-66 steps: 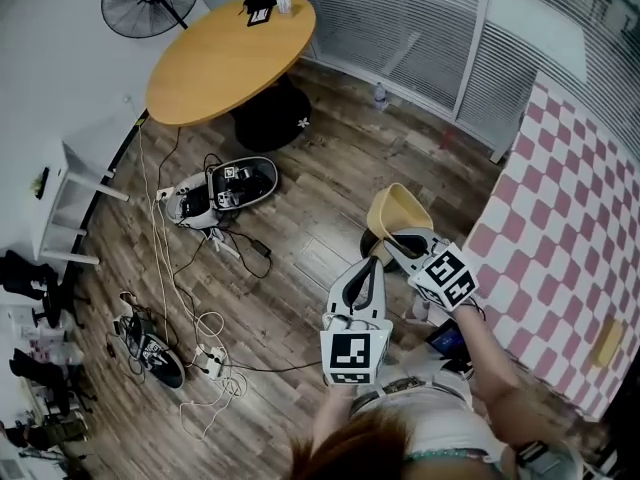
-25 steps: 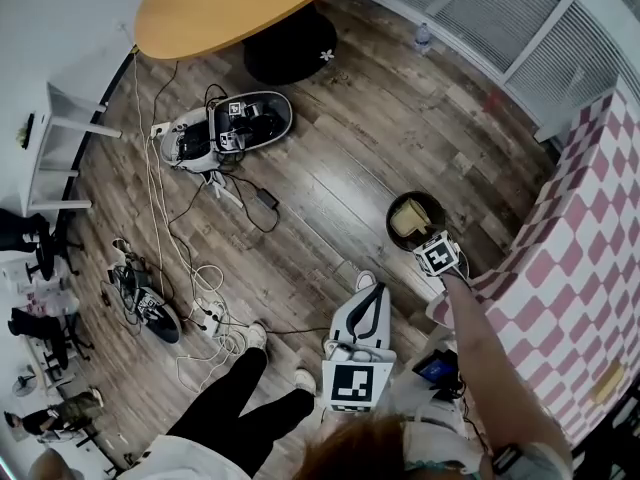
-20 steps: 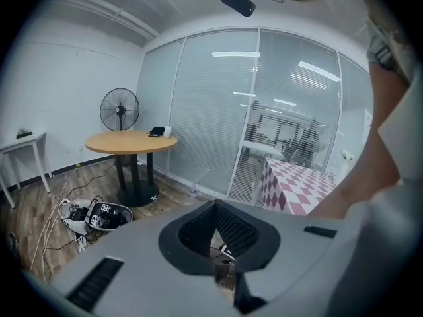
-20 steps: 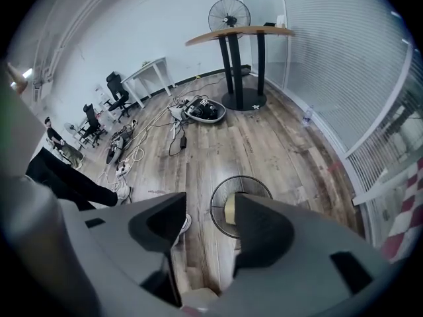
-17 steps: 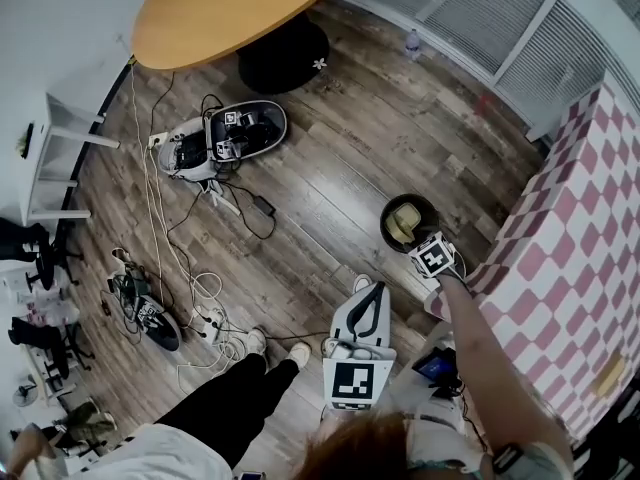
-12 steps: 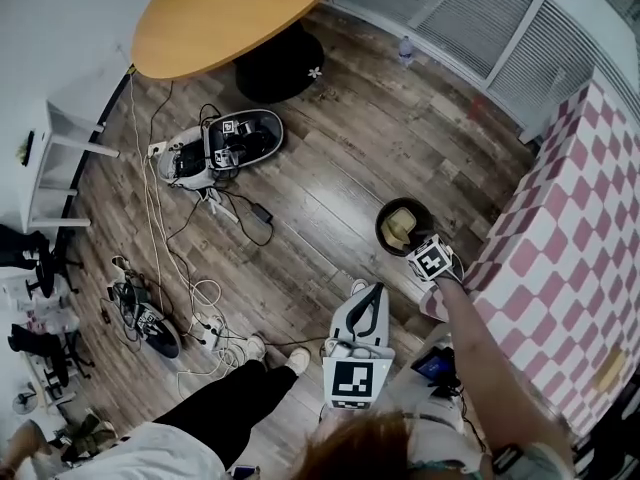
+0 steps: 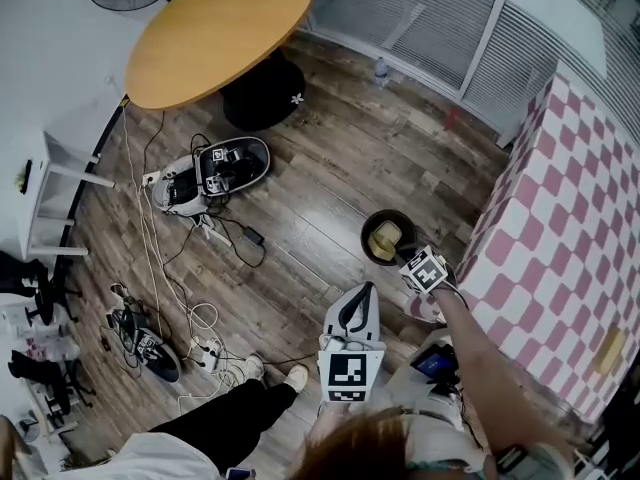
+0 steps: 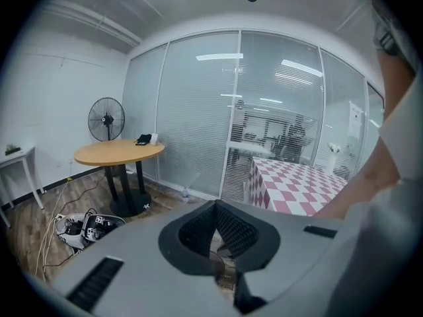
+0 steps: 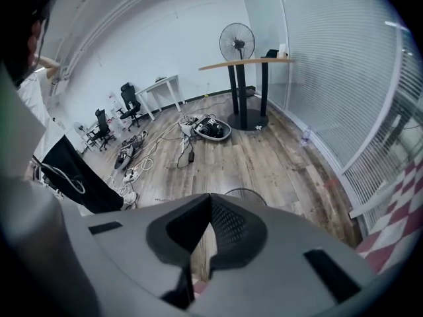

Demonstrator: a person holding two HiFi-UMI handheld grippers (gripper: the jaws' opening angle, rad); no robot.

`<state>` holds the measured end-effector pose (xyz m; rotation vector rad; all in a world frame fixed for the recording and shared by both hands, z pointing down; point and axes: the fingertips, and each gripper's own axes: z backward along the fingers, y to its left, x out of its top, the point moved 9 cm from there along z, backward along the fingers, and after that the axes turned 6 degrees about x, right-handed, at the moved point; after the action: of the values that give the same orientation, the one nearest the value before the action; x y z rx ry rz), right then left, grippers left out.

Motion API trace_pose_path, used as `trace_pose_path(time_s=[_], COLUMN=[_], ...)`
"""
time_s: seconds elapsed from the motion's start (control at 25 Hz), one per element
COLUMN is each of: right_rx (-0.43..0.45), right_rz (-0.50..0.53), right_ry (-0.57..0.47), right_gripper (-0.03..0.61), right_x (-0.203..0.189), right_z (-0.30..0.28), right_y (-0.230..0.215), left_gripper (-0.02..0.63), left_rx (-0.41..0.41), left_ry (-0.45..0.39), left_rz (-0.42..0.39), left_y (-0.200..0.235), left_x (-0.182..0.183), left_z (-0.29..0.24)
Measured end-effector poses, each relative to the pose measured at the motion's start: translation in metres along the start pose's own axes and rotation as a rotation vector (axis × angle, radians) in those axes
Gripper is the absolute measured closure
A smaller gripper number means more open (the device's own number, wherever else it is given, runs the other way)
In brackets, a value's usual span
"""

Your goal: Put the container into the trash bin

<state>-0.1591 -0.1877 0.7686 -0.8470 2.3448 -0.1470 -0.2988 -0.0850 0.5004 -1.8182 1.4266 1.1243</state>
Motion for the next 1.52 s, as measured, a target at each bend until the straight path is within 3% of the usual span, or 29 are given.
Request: trace_pose_path(time_s=[0.32,0.52,0.84,1.2,1.52], right_rx=[0.087,0.127,0.156,0.102,0.023], right_rz=[0.116,0.102,0.214,0.286,0.321], right_ry=[-0.334,-0.488,-0.710,-0.872,-0.929], right_gripper=[0.584,0.584,0.584,0.584,0.584], right_x=[0.019,0.037,0.091,0.110,0.117], right_z=[0.040,0.059,0.123,0.199,0.265], right_y=[0.023,0.039,0.084,0.120,0.147], left_gripper=[0.609,0.609,0.609,0.609,0.609], left_rx=[-0.016,-0.004,0.044,0.083,0.082], left_ry=[-0.021,-0.036,-0.063,-0.133,-0.242], left_rz=[-0.022,-0.035,-0.046,-0.040,-0.056], left_y=[-0.015,-0.016,-0.009,-0.015,-0.024], left_x=[0.007,0.011,0.016,0.027,0.050], left_z=[0.006,0.013,0.022,0.026,0.039])
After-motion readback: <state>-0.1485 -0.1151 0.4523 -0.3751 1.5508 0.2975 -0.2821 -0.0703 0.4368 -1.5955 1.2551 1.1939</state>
